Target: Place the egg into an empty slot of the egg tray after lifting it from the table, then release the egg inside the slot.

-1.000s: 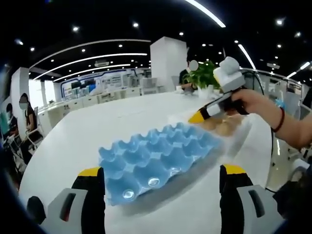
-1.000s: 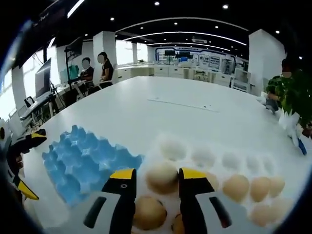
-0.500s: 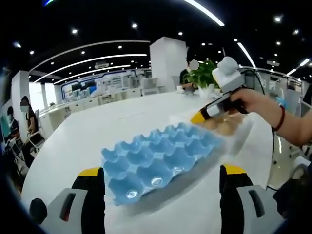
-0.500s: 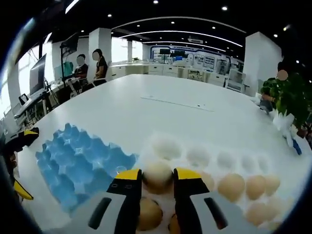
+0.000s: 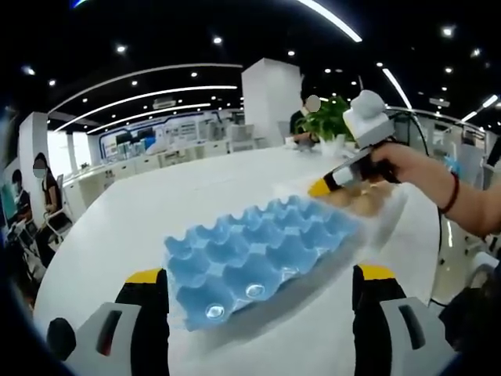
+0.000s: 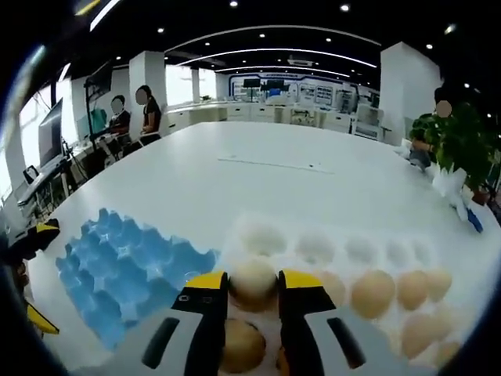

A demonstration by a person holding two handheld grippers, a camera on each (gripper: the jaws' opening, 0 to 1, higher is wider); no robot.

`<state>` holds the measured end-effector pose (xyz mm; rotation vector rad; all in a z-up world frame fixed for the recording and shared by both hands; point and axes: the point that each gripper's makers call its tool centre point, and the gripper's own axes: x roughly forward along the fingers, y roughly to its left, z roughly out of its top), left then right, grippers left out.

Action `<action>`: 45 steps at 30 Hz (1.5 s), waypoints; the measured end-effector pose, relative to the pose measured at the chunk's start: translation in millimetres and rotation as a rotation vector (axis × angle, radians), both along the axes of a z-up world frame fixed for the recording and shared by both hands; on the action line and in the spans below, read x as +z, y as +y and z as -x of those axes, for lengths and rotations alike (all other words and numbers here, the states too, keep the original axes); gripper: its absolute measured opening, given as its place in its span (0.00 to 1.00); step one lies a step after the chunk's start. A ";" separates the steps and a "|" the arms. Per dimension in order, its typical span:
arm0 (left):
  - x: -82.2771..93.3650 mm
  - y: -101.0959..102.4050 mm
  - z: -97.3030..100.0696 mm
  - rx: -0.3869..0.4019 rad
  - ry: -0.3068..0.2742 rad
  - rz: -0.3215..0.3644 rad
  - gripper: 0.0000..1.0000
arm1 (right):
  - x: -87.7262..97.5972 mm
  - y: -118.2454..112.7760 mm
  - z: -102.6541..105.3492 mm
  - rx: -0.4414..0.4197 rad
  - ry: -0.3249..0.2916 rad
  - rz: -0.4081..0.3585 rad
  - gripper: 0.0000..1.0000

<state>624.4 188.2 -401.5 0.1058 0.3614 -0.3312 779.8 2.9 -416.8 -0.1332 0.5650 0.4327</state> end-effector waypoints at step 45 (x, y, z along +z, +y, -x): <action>14.8 3.1 -5.3 0.018 -0.014 0.009 0.99 | 45.4 79.2 13.3 0.222 -0.094 -0.167 0.26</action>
